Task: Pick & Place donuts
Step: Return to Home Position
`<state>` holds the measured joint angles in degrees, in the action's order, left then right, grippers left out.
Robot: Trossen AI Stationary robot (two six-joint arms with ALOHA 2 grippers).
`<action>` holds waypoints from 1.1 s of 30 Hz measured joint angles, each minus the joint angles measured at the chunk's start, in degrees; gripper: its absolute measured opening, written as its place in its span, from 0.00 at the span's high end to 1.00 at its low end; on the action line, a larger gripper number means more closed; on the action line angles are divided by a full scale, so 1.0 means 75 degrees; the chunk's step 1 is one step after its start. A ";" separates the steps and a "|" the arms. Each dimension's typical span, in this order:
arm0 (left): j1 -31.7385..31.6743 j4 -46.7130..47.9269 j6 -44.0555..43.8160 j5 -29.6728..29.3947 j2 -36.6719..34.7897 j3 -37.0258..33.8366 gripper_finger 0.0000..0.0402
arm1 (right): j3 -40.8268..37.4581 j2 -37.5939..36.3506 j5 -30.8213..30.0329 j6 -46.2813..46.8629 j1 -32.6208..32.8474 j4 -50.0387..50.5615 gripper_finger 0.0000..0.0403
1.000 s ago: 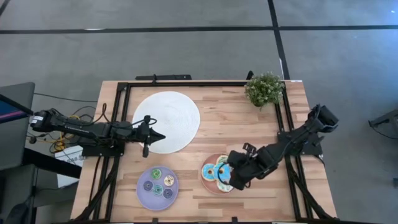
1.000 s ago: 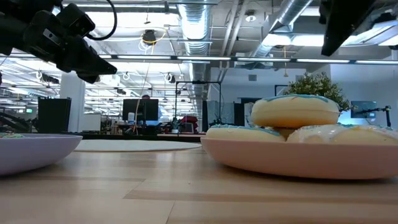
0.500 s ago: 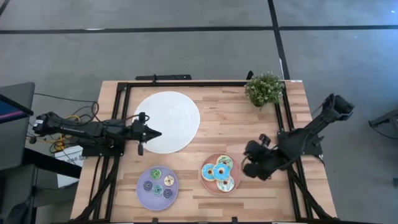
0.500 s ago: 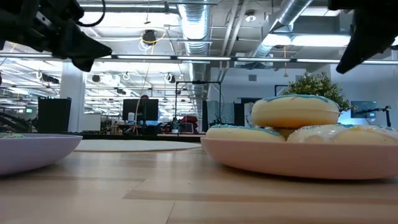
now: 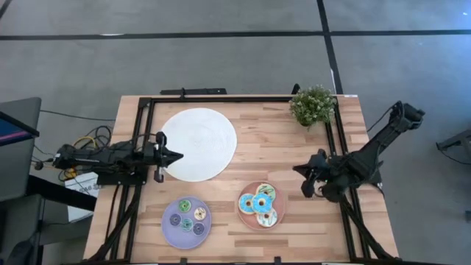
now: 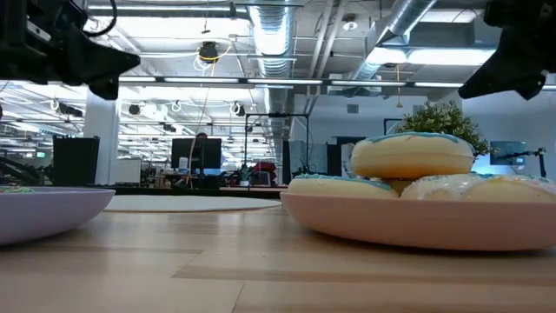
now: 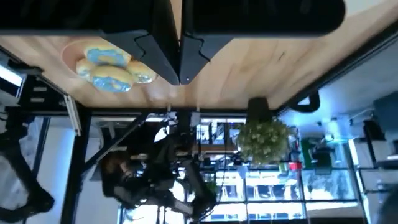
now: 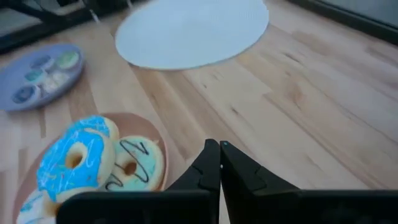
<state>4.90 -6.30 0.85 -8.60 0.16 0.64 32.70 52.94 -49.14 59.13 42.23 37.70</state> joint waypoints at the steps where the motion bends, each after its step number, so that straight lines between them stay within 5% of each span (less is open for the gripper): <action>1: -0.0017 0.0003 0.0038 0.0053 0.0033 0.0000 1.00 | -0.0206 -0.0176 -0.0035 -0.0214 -0.0040 -0.0284 1.00; 8: -0.0345 0.0168 -0.0004 0.0110 -0.0011 -0.0006 1.00 | -0.1383 -0.1227 0.0243 -0.2718 -0.0812 -0.2934 1.00; 19: -0.0413 0.0396 -0.0068 0.0105 0.0006 -0.0012 1.00 | -0.2533 -0.2150 0.2751 -0.5885 -0.2878 -0.5661 1.00; 33: -0.0413 0.0401 -0.0116 0.0102 0.0009 -0.0023 1.00 | -0.3876 -0.4458 0.3154 -0.6509 -0.3400 -0.5374 1.00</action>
<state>1.81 -3.29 -0.02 -7.84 0.23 0.47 3.63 19.51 -25.49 10.32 16.73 -2.60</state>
